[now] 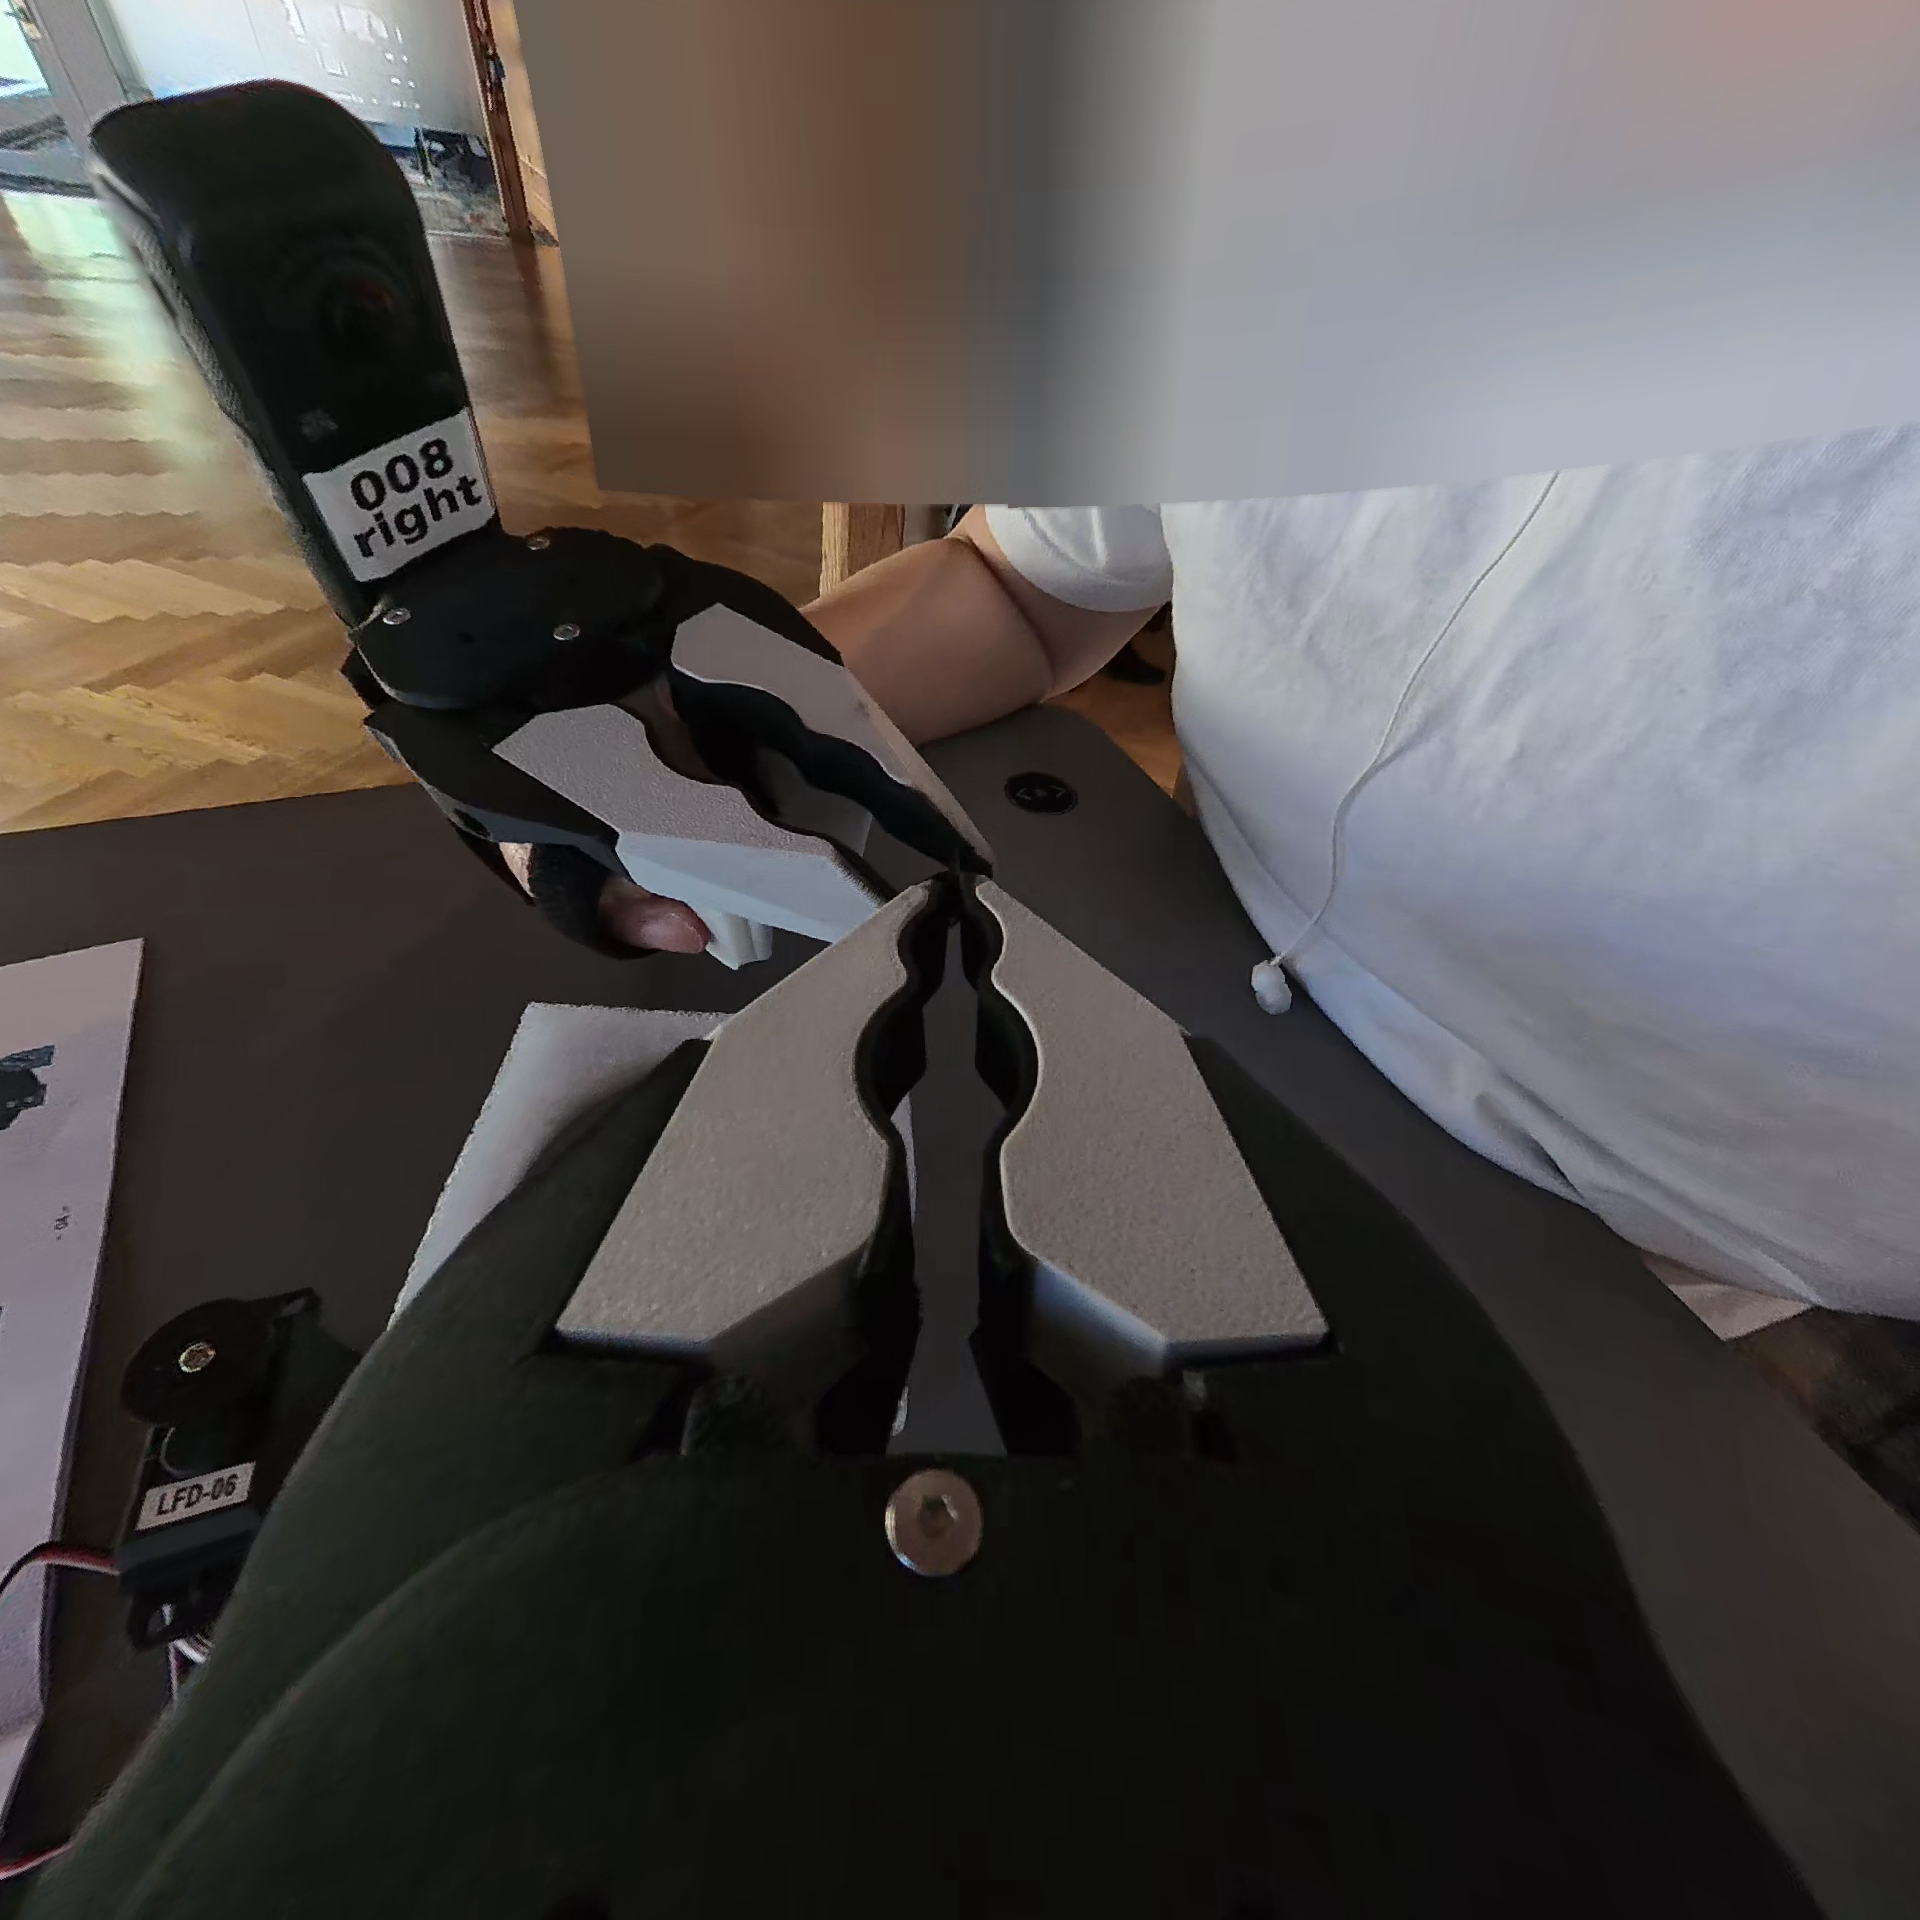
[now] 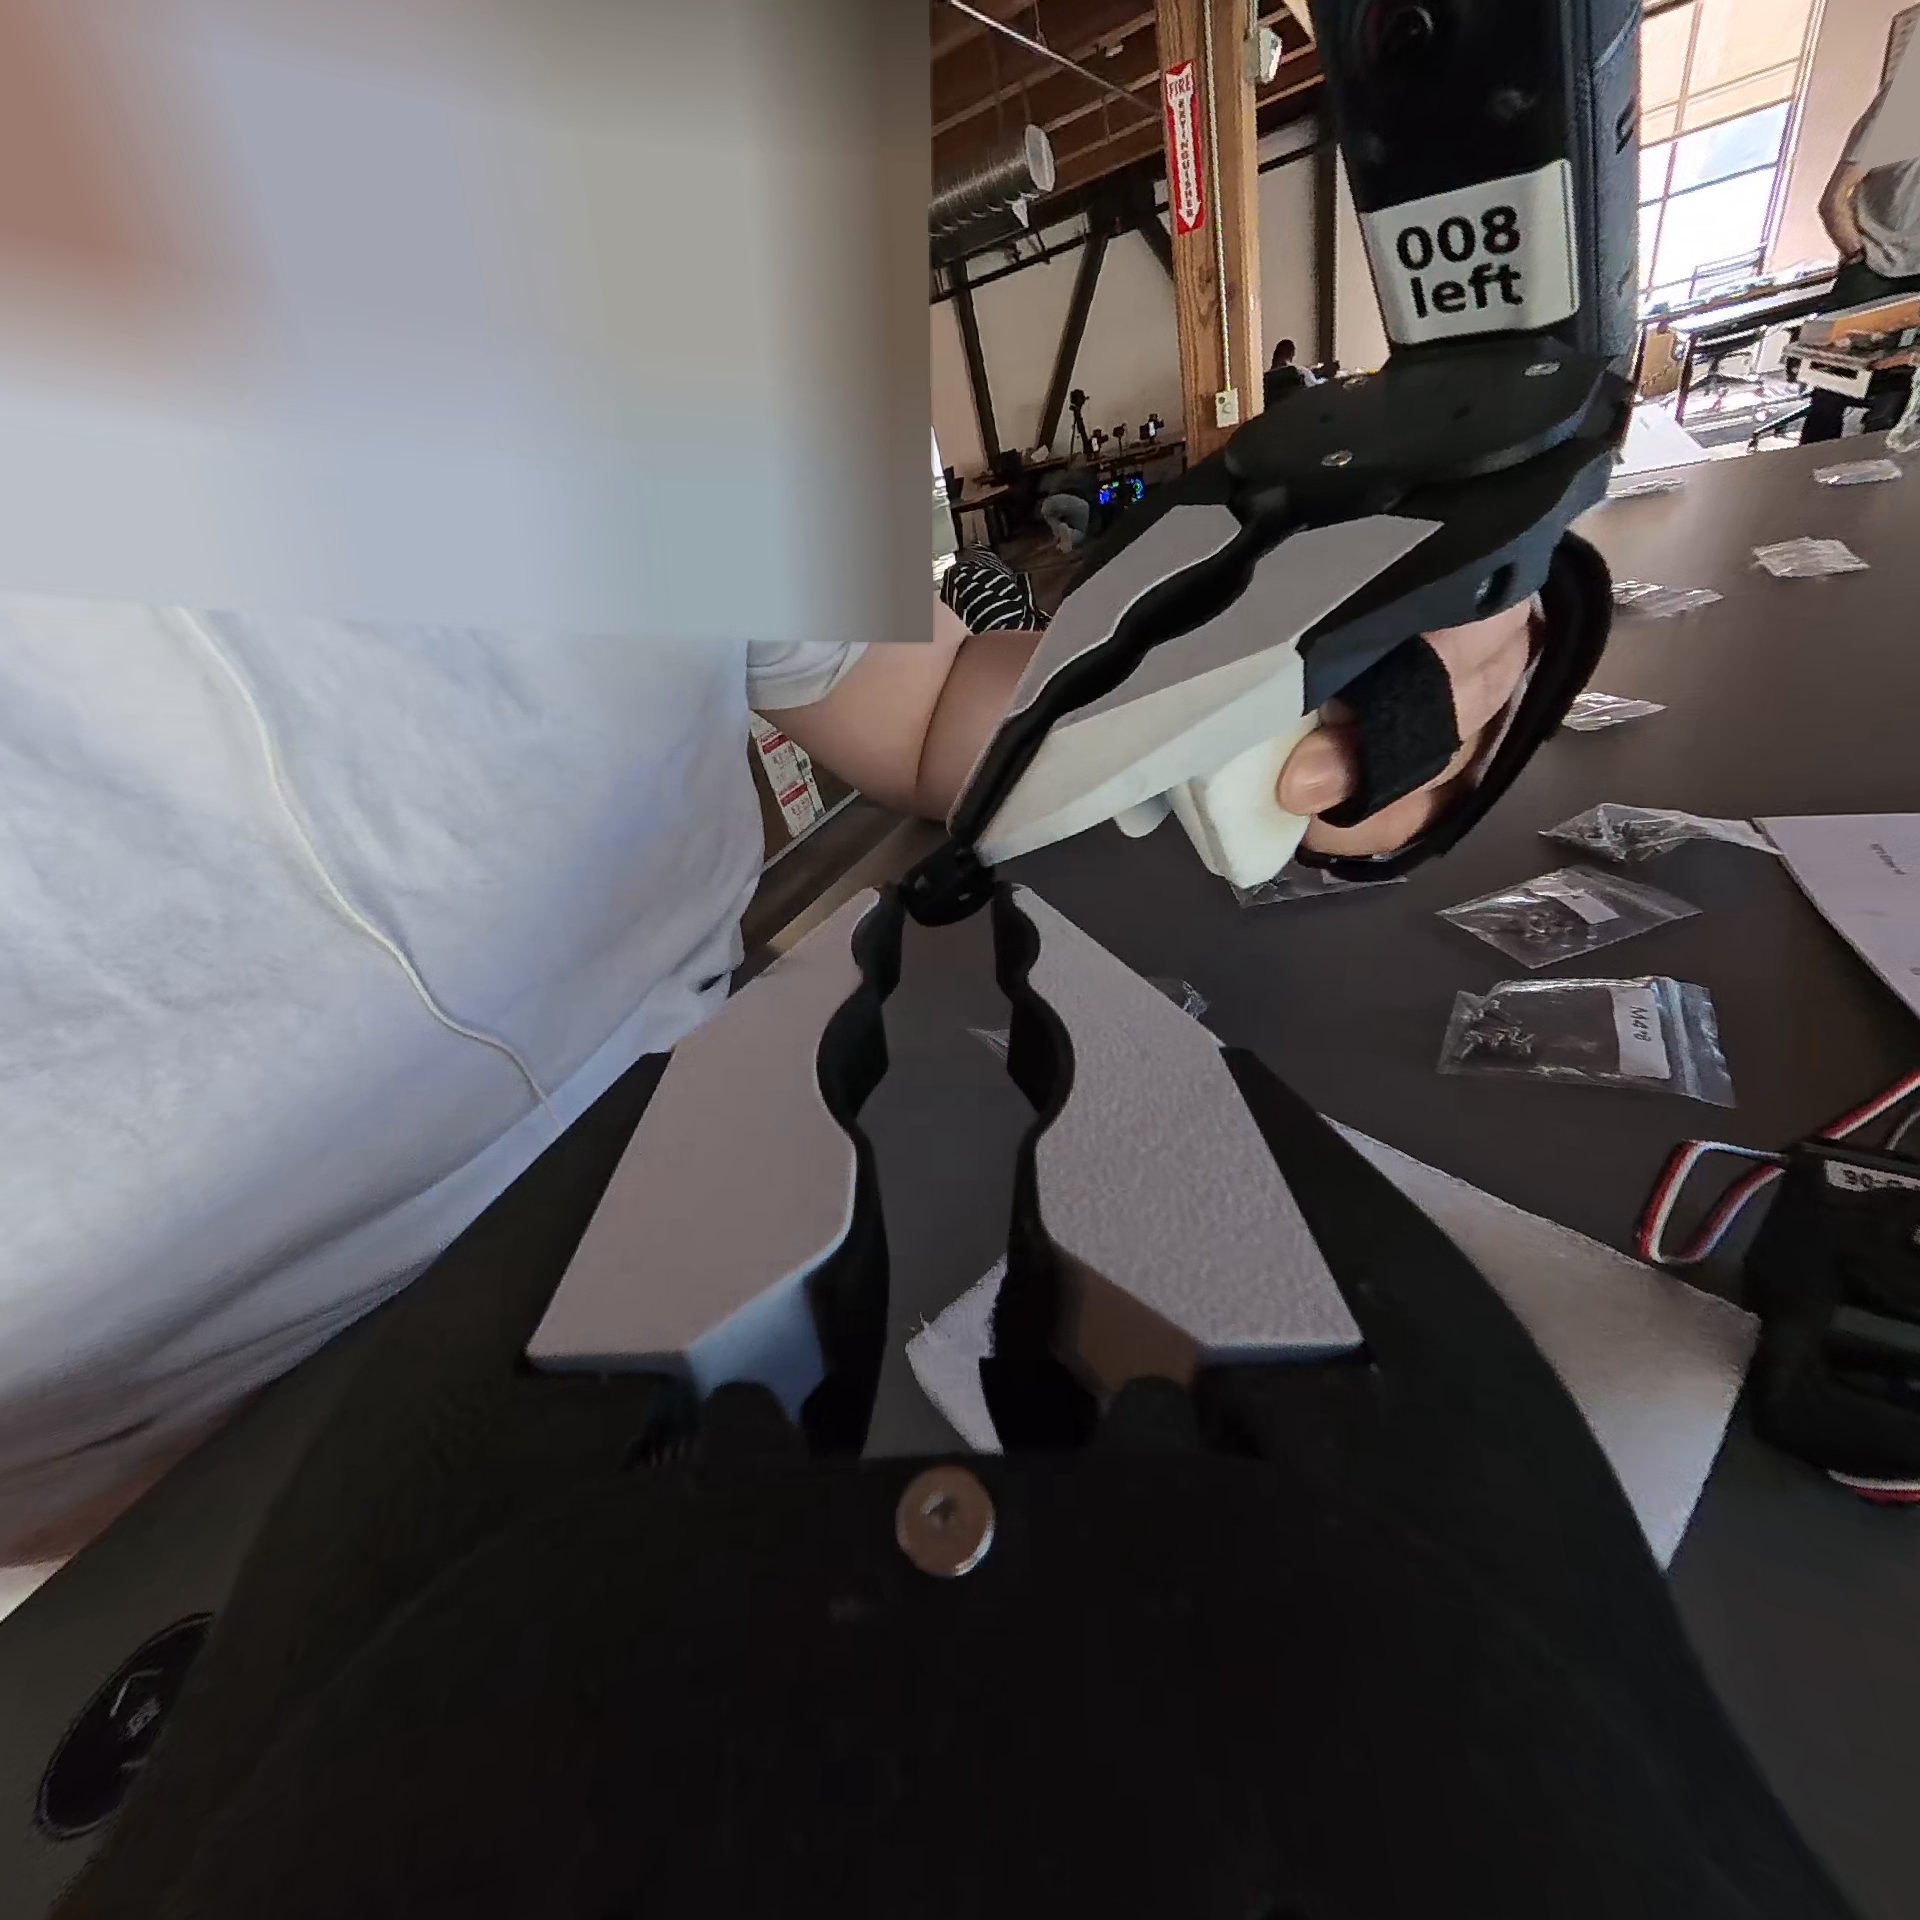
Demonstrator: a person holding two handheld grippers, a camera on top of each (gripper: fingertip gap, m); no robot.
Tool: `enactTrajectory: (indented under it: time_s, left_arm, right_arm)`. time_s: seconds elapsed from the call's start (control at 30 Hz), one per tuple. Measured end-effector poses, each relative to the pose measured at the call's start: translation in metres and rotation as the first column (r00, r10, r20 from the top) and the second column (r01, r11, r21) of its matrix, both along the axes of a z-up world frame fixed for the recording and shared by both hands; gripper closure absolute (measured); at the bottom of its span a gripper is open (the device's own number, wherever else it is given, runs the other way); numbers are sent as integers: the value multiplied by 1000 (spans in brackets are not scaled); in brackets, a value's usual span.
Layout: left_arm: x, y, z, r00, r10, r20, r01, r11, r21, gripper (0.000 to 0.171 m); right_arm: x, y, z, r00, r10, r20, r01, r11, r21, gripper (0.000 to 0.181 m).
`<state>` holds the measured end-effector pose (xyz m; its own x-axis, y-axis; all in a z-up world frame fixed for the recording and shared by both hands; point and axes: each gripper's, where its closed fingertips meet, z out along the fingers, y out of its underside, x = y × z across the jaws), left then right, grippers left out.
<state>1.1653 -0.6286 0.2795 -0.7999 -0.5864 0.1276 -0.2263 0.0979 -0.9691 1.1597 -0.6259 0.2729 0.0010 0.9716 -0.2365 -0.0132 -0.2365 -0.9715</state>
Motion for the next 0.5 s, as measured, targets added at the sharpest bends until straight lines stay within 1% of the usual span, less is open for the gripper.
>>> enactTrajectory:
  time_s: [0.17, 0.27, 0.37, 0.4, 0.43, 0.47, 0.5]
  left_arm:
    - [6, 8, -1, 998, 44, -36, -45, 999, -29, 171]
    - [11, 21, -3, 992, 108, -61, -110, 993, -39, 158]
    - [16, 49, 1, 970, 221, -97, -229, 970, -79, 155]
    - [17, 59, 4, 960, 257, -111, -268, 958, -103, 154]
    - [17, 70, 5, 947, 292, -131, -307, 944, -118, 153]
    - [18, 81, 3, 930, 334, -155, -353, 928, -117, 150]
    - [19, 91, 0, 910, 376, -176, -397, 912, -102, 144]
  right_arm:
    - [4, 7, -2, 999, -42, 14, 42, 999, 1, 166]
    - [9, 16, -4, 995, -98, 25, 98, 995, 4, 166]
    - [20, 38, -10, 970, -235, 59, 234, 972, 30, 166]
    - [25, 48, -11, 952, -299, 65, 297, 954, 39, 166]
    - [33, 61, -14, 920, -384, 82, 381, 923, 52, 166]
    - [42, 75, -19, 876, -470, 109, 466, 882, 68, 166]
    - [52, 88, -26, 825, -548, 141, 541, 836, 85, 166]
